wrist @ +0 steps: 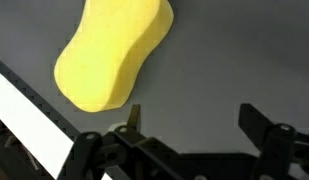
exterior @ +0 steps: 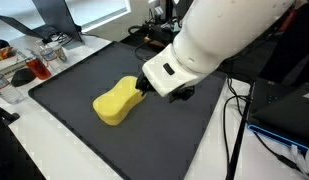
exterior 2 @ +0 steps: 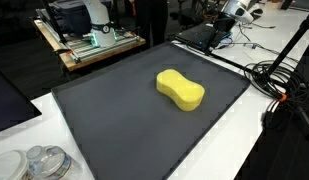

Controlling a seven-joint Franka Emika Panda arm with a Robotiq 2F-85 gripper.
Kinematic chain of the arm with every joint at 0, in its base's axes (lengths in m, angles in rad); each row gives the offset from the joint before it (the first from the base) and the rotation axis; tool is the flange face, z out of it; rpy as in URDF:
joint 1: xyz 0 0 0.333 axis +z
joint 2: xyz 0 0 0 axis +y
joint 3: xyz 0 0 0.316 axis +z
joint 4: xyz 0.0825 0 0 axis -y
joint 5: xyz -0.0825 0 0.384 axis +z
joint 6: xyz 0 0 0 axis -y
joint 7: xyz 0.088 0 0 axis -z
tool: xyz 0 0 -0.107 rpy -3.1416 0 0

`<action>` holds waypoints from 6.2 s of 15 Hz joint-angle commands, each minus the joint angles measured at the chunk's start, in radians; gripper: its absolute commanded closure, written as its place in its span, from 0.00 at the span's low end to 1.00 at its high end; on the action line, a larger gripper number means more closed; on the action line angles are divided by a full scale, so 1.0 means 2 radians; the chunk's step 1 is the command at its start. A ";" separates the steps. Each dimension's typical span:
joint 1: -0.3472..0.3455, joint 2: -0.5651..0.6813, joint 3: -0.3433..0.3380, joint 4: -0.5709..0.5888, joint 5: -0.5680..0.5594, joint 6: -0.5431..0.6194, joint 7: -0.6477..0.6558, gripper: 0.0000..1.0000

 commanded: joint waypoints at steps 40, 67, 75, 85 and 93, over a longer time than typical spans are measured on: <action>-0.060 -0.435 -0.102 -0.747 0.329 0.660 -0.204 0.00; -0.259 -0.156 -0.082 -0.273 0.595 0.290 -0.492 0.00; -0.284 -0.067 -0.046 -0.102 0.474 0.196 -0.412 0.00; -0.278 -0.003 0.001 0.062 0.359 0.083 -0.503 0.00; -0.248 -0.002 0.024 0.084 0.315 0.071 -0.648 0.00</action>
